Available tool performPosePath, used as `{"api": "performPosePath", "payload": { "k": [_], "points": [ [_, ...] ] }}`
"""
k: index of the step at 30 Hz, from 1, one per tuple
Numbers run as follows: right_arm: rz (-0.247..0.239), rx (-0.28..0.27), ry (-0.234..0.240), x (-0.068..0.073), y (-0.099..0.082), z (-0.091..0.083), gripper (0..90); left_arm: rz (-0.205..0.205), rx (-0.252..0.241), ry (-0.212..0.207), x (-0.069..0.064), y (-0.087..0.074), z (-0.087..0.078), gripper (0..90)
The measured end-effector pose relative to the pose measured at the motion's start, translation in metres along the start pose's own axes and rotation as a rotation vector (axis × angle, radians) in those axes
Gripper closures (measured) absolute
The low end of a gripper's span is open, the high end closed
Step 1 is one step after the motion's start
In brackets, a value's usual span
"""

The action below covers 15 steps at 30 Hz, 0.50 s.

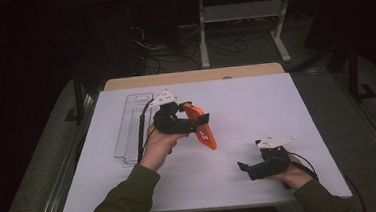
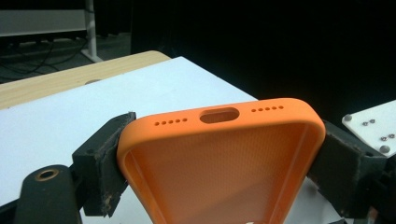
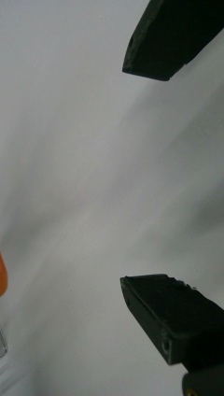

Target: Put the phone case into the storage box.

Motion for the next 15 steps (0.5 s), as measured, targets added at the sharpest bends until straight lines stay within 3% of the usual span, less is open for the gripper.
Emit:
{"api": "performPosePath", "payload": {
  "k": [15],
  "points": [
    [-0.004,0.003,0.012,0.002,0.0,0.001,0.0,0.048,0.028,-0.009,0.005,0.016,-0.003,15.3]
  ]
}}
Point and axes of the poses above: each handheld gripper's, and its own axes: z roughly forward along the jaws, y roughly out of its top, x roughly to its left, the point moved 5 cm from there along z, roughly forward along the jaws, and after that the axes turned 2 degrees about x, right-handed, at the moved point
